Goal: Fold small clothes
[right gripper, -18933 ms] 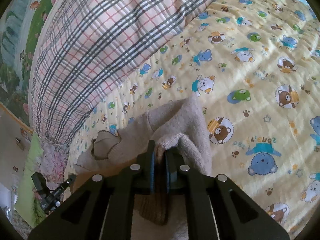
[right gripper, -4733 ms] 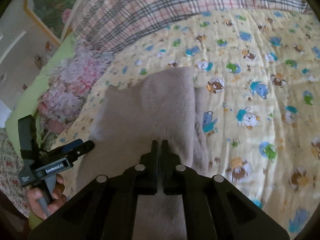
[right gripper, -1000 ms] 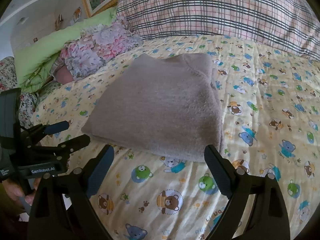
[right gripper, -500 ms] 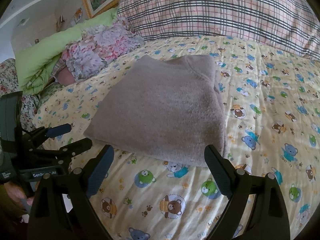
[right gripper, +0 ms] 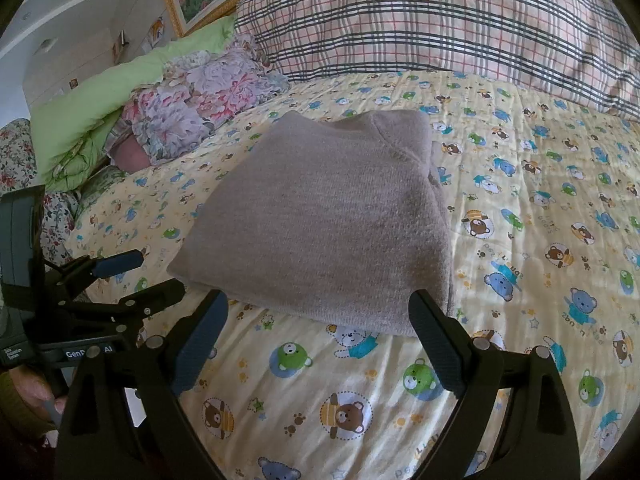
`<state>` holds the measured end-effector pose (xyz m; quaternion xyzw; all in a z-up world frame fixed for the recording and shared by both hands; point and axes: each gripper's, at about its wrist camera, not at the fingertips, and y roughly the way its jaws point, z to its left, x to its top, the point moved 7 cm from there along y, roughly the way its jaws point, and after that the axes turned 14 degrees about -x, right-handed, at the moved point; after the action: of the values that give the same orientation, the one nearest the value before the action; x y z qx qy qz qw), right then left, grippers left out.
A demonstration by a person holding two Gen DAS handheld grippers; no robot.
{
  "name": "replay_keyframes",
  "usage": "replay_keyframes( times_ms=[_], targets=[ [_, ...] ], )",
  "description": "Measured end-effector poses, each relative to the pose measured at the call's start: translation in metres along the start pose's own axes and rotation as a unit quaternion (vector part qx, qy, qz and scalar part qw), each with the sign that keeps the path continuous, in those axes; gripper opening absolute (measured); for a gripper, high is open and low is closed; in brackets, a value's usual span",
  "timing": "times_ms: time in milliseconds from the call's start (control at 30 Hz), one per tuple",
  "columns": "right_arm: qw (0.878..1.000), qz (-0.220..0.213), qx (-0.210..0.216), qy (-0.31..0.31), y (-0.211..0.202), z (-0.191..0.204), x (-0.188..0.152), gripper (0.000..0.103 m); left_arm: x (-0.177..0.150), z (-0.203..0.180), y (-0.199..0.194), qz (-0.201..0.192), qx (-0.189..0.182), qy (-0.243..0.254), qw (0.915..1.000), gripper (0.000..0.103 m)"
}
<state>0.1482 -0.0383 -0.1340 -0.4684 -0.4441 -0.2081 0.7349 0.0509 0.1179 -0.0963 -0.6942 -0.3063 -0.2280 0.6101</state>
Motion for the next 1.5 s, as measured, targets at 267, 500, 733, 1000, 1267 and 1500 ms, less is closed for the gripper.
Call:
replay_keyframes(
  times_ms=[267,500,733,1000,1267,1500],
  targets=[
    [1.000,0.000,0.000,0.001,0.000,0.001,0.001,0.092,0.000,0.000,0.000,0.001,-0.001,0.000,1.0000,0.087],
    [1.000,0.000,0.002,0.000,0.001,-0.001,0.001,0.092,0.001,-0.002,-0.001,0.002,-0.005,0.002,1.0000,0.087],
    [1.000,-0.004,0.004,0.002,0.001,0.003,0.005,0.092,0.004,0.000,-0.001,0.001,-0.005,0.002,1.0000,0.087],
    [1.000,-0.009,0.006,0.006,-0.002,0.004,0.008,0.092,0.006,0.000,-0.001,0.002,-0.004,0.004,1.0000,0.087],
    [1.000,-0.012,0.007,0.009,-0.003,0.001,0.015,0.092,0.013,0.000,-0.001,-0.001,0.004,0.014,0.9999,0.087],
    [1.000,-0.010,0.007,0.012,-0.001,-0.002,0.016,0.092,0.016,-0.001,0.000,0.000,0.005,0.014,0.9999,0.087]
  ],
)
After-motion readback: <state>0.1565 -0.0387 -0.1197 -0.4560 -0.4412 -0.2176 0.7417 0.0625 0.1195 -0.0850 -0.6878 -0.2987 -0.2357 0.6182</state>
